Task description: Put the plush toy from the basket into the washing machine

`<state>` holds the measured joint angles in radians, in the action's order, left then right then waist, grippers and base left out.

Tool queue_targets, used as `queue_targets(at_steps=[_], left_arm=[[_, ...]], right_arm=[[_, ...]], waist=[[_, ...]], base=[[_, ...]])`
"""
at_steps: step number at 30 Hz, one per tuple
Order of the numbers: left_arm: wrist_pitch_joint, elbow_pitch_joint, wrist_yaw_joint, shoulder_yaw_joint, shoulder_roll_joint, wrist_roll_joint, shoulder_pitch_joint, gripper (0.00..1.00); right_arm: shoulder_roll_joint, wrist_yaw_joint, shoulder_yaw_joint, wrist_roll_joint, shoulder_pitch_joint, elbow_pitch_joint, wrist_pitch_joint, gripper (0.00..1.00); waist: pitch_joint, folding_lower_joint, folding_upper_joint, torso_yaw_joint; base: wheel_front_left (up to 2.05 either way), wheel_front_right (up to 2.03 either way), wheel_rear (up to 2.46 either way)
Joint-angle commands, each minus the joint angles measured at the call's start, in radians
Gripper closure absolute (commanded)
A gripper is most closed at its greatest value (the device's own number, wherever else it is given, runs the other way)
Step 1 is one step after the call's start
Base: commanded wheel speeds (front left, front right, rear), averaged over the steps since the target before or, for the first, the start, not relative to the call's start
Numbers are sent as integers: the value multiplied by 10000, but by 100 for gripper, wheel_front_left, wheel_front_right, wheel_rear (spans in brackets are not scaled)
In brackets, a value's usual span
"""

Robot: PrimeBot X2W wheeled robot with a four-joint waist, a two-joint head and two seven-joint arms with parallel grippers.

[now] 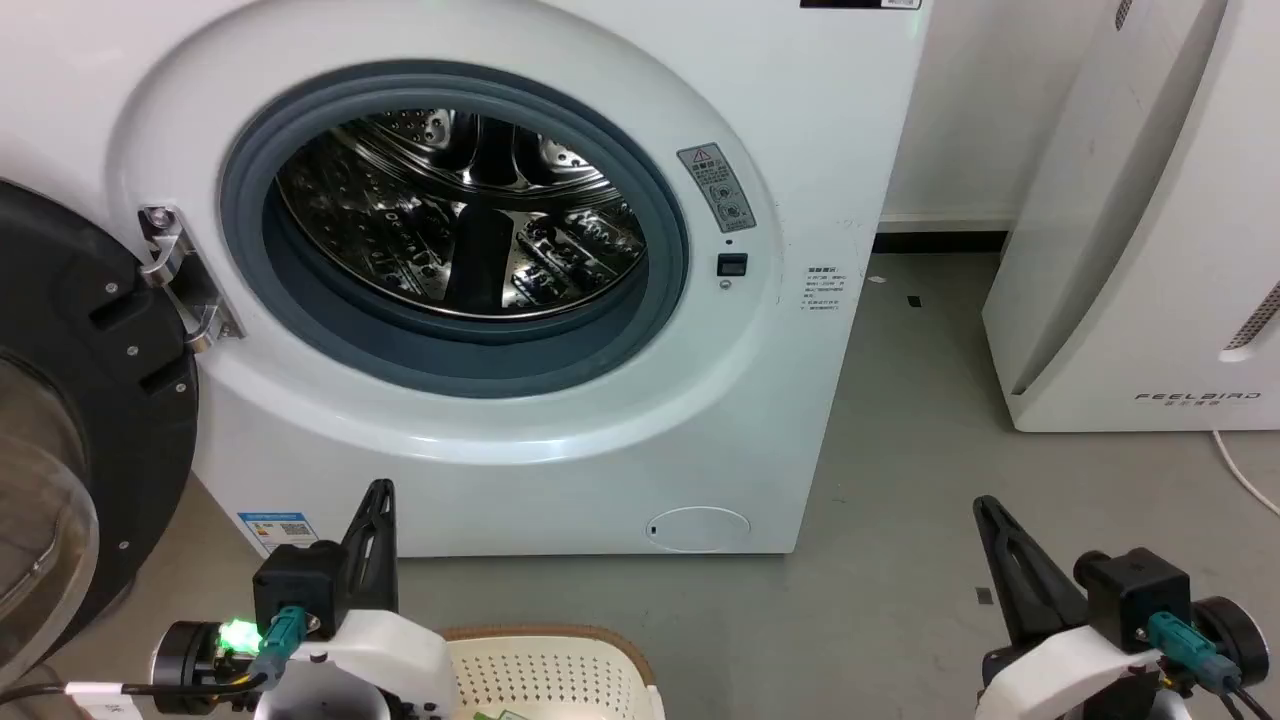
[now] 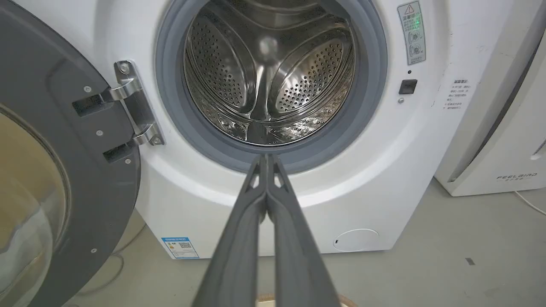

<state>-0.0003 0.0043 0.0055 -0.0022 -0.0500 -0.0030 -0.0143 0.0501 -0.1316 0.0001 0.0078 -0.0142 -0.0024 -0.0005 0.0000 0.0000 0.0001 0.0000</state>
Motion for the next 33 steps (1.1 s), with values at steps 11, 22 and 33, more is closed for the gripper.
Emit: queue_targets(at_steps=[11, 22, 33], left_arm=[[-6, 9, 7, -12, 0, -3, -1, 0], [-191, 157, 65, -207, 0, -119, -3, 0], [-420, 711, 115, -479, 0, -321, -152, 0]], right_arm=[[0, 0, -2, 9, -8, -2, -6, 0], [0, 1, -96, 131, -63, -40, -189, 0], [0, 2, -256, 129, -26, -137, -419, 0]], waist=[[0, 0, -1, 0], [51, 0, -1, -17], [312, 0, -1, -108]], base=[[0, 0, 0], [0, 0, 0], [0, 0, 0]])
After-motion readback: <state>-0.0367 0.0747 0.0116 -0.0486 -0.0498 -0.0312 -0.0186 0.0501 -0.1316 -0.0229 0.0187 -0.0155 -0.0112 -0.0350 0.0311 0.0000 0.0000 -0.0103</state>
